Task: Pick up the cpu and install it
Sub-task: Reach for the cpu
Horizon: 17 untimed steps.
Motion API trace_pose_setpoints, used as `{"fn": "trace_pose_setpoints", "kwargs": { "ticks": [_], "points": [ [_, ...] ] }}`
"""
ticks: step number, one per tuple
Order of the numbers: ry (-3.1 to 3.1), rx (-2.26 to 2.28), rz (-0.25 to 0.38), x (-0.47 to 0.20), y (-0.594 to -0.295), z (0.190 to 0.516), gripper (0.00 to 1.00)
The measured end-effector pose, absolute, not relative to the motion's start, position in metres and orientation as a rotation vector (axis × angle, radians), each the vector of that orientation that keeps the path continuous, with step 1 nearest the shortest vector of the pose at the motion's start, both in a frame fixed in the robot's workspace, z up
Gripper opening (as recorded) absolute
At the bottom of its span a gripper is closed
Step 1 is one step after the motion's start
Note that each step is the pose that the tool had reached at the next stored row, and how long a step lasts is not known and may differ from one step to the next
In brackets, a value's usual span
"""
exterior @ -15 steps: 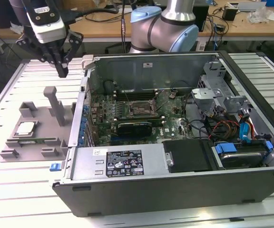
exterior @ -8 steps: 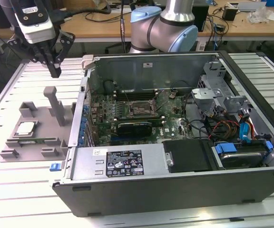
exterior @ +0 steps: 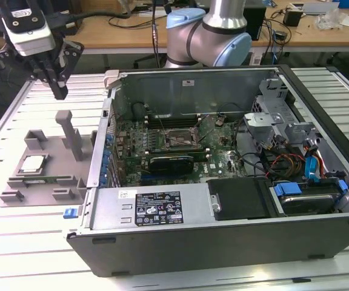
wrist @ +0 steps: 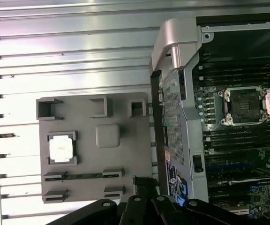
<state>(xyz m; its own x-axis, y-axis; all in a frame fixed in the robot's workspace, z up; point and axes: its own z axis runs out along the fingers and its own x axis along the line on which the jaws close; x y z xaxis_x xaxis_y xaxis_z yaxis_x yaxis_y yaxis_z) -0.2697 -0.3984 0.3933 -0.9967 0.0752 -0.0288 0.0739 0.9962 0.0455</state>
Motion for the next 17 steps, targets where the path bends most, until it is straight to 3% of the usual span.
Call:
{"fn": "trace_pose_setpoints", "kwargs": {
  "ticks": [17],
  "points": [
    [3.107, 0.116, 0.069, -0.323, -0.39, 0.374, 0.11]
  ]
}}
